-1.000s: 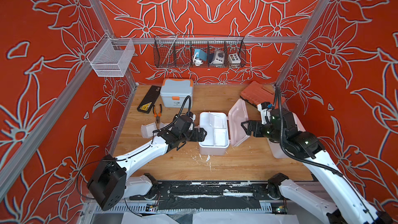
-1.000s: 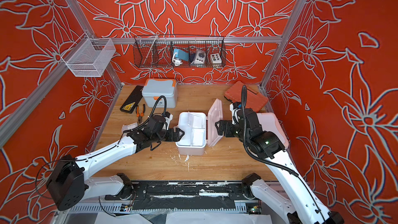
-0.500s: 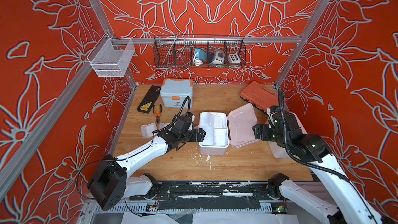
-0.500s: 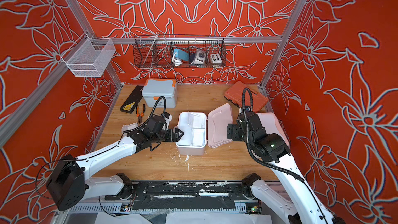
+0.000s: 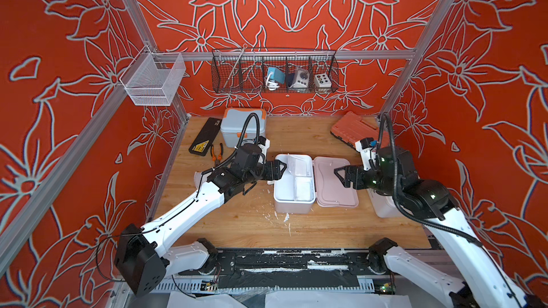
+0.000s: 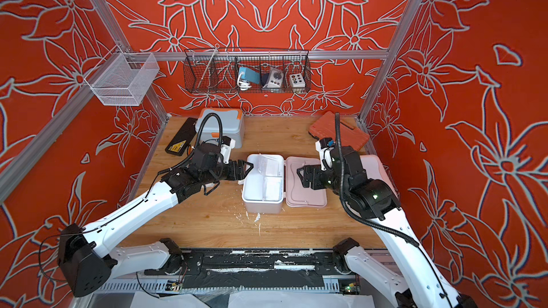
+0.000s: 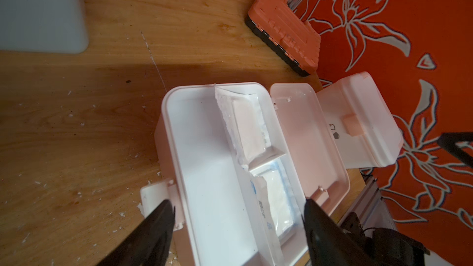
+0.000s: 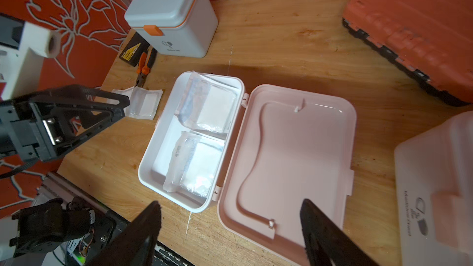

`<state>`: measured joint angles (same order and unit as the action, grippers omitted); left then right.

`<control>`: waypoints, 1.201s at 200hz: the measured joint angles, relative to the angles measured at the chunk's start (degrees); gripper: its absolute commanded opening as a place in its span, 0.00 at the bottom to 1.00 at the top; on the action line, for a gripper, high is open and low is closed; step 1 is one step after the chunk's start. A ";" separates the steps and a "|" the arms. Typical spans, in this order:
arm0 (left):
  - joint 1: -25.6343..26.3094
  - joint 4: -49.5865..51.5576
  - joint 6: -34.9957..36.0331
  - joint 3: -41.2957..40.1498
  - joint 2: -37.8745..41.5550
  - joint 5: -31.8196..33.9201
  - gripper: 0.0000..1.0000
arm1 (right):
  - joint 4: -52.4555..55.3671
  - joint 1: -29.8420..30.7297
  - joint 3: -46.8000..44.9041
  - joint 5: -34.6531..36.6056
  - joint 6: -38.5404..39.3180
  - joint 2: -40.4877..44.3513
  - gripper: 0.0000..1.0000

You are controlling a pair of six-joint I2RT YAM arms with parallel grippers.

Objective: Open first aid kits and take out gauze
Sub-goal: Pick up the gauze from the first aid kit.

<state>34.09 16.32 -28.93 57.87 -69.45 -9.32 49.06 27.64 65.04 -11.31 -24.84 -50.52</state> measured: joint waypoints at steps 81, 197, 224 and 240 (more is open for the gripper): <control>0.15 2.38 2.19 8.11 -15.34 -3.15 0.47 | -1.53 0.17 -2.10 -5.62 -0.17 -3.10 0.82; 0.09 1.75 2.69 11.45 -23.32 -7.08 0.00 | -1.75 0.17 -4.15 -5.68 -0.15 -2.97 0.82; 0.07 1.62 2.05 11.45 -22.38 -7.17 0.00 | -1.92 0.17 -4.17 -5.70 -0.13 -2.97 0.82; -0.02 1.68 1.88 11.43 -20.65 -6.99 0.00 | -1.99 0.17 -4.17 -5.70 -0.09 -2.97 0.82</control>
<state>34.06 18.00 -27.05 69.30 -90.11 -16.32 47.07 27.81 60.86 -17.02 -24.93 -53.49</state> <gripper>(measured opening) 0.047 0.820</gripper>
